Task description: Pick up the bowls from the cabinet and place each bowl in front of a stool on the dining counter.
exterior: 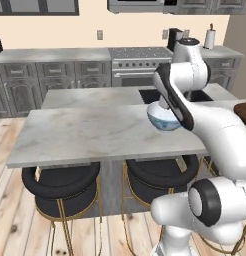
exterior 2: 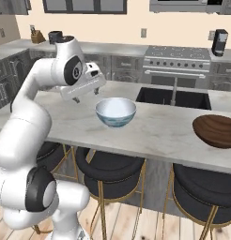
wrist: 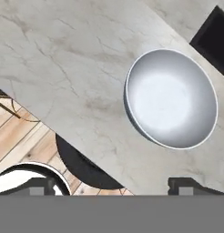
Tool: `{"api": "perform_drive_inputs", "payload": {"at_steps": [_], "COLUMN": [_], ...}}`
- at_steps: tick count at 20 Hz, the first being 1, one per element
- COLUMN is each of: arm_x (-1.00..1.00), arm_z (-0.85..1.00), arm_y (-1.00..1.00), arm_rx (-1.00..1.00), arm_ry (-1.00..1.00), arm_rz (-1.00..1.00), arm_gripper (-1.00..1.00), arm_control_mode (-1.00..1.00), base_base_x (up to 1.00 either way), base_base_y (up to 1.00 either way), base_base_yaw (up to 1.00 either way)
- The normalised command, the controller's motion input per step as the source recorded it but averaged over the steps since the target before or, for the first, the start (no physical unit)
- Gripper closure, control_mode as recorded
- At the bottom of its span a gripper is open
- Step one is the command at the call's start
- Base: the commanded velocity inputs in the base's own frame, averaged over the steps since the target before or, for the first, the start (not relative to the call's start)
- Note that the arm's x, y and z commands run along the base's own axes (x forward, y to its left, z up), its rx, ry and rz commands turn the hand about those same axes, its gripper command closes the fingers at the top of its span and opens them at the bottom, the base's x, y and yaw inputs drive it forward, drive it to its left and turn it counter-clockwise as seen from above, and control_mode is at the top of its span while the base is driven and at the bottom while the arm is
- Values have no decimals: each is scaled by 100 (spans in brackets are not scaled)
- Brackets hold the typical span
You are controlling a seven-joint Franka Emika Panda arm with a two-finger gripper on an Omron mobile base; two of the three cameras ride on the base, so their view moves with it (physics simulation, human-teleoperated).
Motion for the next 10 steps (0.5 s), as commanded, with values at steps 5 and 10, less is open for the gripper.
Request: {"api": "perform_drive_inputs", "payload": {"at_steps": [5,10], "arm_x": [-100,-100], "arm_z": [28,-2], "arm_y": [0,0], "arm_rx": [9,11], "arm_ry": [5,1], "arm_rz": [-21,-27], "arm_gripper": [-100,-100], "arm_control_mode": [-100,-100], "base_base_x": [0,0], "base_base_y": [0,0], "base_base_yaw": [0,0]}}
